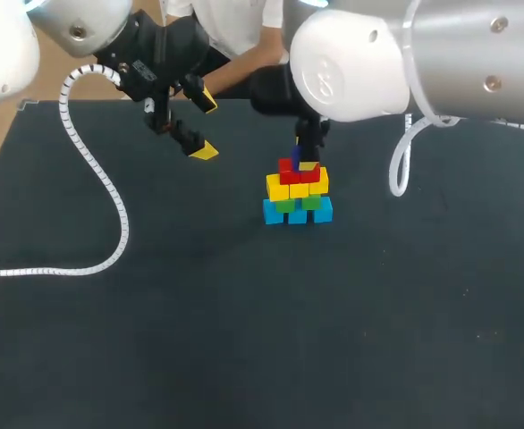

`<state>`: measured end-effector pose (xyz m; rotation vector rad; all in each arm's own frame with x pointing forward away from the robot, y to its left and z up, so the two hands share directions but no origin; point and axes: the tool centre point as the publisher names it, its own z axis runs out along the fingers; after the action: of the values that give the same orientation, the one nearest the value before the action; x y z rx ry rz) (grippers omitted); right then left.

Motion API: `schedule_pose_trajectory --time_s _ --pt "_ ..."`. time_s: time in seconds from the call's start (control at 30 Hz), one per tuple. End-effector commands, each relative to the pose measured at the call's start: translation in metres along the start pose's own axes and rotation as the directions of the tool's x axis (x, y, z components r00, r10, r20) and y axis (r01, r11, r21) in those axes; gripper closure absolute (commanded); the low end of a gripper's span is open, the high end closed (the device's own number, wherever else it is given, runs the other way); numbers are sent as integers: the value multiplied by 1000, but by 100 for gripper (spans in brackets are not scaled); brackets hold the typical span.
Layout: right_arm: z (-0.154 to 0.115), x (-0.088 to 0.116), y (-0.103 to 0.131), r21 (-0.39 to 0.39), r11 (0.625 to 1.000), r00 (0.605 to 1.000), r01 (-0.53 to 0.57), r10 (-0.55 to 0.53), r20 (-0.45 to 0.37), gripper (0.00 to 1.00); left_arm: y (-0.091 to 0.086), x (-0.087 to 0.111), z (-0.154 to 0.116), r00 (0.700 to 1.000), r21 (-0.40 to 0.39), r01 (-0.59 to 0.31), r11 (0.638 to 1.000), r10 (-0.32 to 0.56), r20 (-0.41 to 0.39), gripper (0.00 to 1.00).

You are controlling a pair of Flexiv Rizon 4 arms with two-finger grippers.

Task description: Place the blue cubes, place green cubes on the blue cubes, place the yellow cubes on the green cubes, then place the red cubes on the yellow cubes, and place purple cube on the red cubes.

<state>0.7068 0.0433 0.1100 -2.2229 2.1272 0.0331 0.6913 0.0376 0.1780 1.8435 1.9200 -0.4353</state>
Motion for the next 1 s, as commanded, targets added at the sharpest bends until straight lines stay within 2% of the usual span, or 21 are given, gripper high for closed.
schedule_pose_trajectory --time_s 0.03,0.37,0.57,0.87,1.0 --pt "0 -1 -4 -6 1000 1000 1 -1 -1 100 2 1 0 1000 4 -3 1000 3 1 0" --pt "3 -2 -7 -14 1000 1000 5 -5 1 100 2 1 0 1000 4 -3 1000 3 1 0" --pt "2 -2 -9 -13 1000 1000 3 -3 3 95 2 1 0 1000 4 -3 1000 3 1 0" --pt "3 -2 -10 -18 1000 1000 6 -6 5 98 2 1 0 1000 4 -3 1000 3 1 0" --pt "3 -2 -10 -19 1000 1000 6 -5 7 96 2 1 0 1000 4 -3 1000 3 1 0"
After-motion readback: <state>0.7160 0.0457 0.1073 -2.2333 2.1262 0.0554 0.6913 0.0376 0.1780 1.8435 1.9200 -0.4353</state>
